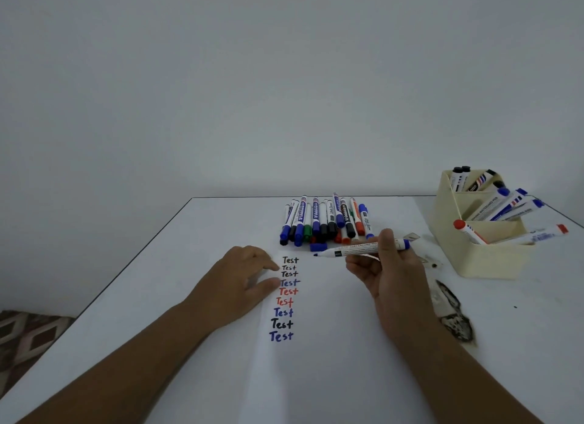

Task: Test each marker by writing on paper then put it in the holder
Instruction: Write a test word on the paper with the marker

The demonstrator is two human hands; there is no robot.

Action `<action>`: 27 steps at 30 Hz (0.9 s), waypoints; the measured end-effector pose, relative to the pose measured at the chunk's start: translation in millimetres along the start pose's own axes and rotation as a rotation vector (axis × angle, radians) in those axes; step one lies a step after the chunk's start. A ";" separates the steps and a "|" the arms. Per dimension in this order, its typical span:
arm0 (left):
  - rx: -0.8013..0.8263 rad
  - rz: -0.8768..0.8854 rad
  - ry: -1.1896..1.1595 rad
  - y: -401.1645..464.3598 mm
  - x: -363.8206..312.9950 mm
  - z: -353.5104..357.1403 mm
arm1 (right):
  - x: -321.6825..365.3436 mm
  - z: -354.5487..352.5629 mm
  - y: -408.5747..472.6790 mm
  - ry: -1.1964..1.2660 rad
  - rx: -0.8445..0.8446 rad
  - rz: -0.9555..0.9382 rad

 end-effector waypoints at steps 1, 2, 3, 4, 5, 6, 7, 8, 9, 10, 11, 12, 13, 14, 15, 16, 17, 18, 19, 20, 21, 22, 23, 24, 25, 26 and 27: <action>0.021 -0.012 -0.019 -3.3 3.1 -0.5 | -0.8 5.1 -2.3 -0.033 0.050 0.019; 0.042 -0.023 -0.031 -5.5 4.8 -0.3 | -1.2 10.3 -5.1 -0.071 0.095 0.035; 0.064 -0.032 -0.031 -6.5 6.2 0.7 | -1.3 15.5 -8.0 -0.116 0.140 0.041; 0.084 -0.036 -0.016 -6.7 6.6 1.8 | -1.2 20.3 -10.8 -0.170 0.182 0.040; 0.105 -0.036 0.004 -6.2 7.4 3.6 | -1.2 24.2 -13.3 -0.232 0.221 0.031; 0.125 -0.034 0.021 -5.3 8.2 5.1 | -0.5 27.9 -16.4 -0.297 0.257 0.016; 0.142 -0.034 0.026 -4.3 9.3 6.3 | 0.2 31.4 -19.6 -0.354 0.291 0.003; 0.151 -0.039 0.023 -3.5 10.2 6.5 | 1.1 34.5 -23.5 -0.393 0.325 0.001; 0.151 -0.049 0.015 -2.8 11.5 6.2 | 0.9 37.4 -27.8 -0.408 0.359 0.016; 0.148 -0.058 0.011 -2.4 12.3 5.6 | 0.5 41.2 -33.1 -0.408 0.400 0.044; 0.145 -0.063 0.011 -2.0 11.7 4.6 | -0.2 45.8 -39.2 -0.420 0.451 0.069; 0.147 -0.066 0.015 -1.8 10.4 3.9 | -1.4 50.9 -45.8 -0.459 0.508 0.079; 0.154 -0.068 0.022 -1.5 9.0 3.2 | -3.7 55.7 -51.8 -0.516 0.562 0.078; 0.164 -0.068 0.031 -1.0 7.4 2.3 | -6.6 59.8 -57.4 -0.567 0.602 0.073; 0.177 -0.065 0.045 -0.8 6.3 2.0 | -9.5 63.0 -61.9 -0.605 0.625 0.066; 0.192 -0.060 0.064 -1.0 5.6 1.9 | -12.2 65.3 -65.6 -0.630 0.632 0.062; 0.207 -0.056 0.080 -1.4 5.8 2.2 | -14.8 66.1 -68.1 -0.644 0.627 0.058; 0.220 -0.052 0.091 -2.3 6.9 2.6 | -16.7 66.5 -70.3 -0.655 0.622 0.055; 0.237 -0.050 0.097 -2.6 8.6 3.4 | -18.2 67.0 -72.0 -0.670 0.625 0.049; 0.255 -0.049 0.098 -2.9 10.3 4.5 | -18.9 67.6 -73.3 -0.684 0.630 0.042; 0.272 -0.049 0.095 -2.7 12.5 5.6 | -19.0 68.0 -74.0 -0.687 0.632 0.035; 0.286 -0.049 0.092 -2.2 15.0 6.5 | -18.8 68.2 -74.1 -0.681 0.625 0.029; 0.300 -0.048 0.091 -1.9 17.1 7.2 | -18.9 68.2 -73.8 -0.675 0.614 0.027; 0.317 -0.049 0.095 -1.9 19.2 8.4 | -19.3 67.9 -73.7 -0.675 0.605 0.031; 0.335 -0.052 0.100 -2.3 20.8 9.3 | -20.0 67.5 -73.8 -0.678 0.601 0.036; 0.350 -0.056 0.101 -2.9 21.6 10.0 | -20.7 67.5 -74.3 -0.677 0.600 0.038; 0.362 -0.061 0.100 -3.7 21.7 10.2 | -21.0 67.7 -74.8 -0.673 0.601 0.034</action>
Point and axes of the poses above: each hand's wrist, its own y-axis towards the middle knuckle, its own z-axis out of the palm, x = y × z, the point moved 6 cm from there along y, towards the middle knuckle, and after that the axes turned 10 degrees about -z, right-handed, at the moved point
